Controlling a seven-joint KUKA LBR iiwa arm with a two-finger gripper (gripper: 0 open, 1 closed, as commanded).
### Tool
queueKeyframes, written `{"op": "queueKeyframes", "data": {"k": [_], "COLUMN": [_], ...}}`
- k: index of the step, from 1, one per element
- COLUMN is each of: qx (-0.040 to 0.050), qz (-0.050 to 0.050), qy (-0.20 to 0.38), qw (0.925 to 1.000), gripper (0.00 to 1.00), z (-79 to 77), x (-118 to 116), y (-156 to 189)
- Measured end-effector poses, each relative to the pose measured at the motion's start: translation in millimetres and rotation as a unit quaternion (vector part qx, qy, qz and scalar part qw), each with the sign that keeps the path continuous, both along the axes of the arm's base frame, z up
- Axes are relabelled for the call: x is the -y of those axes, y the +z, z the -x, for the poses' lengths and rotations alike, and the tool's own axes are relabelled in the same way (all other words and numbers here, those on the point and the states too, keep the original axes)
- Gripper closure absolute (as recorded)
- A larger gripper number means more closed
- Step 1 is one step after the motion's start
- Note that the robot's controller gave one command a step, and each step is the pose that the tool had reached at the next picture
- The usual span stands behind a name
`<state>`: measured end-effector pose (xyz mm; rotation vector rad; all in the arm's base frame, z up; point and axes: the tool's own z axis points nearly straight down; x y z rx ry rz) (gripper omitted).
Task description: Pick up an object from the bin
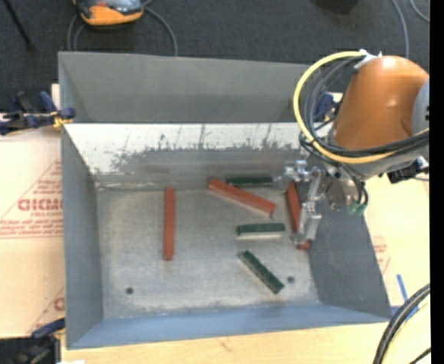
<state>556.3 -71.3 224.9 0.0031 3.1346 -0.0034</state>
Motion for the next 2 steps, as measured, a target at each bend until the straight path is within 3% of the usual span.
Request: {"op": "queueKeyframes", "data": {"k": [1, 2], "qx": [0.0012, -0.0005], "qz": [0.0, -0.001], "qy": [0.005, -0.053], "qw": [1.0, 0.9986], "gripper": [0.0, 0.0], "z": [6.3, 22.8], "x": [30.7, 32.3], "y": [-58.2, -112.9]}}
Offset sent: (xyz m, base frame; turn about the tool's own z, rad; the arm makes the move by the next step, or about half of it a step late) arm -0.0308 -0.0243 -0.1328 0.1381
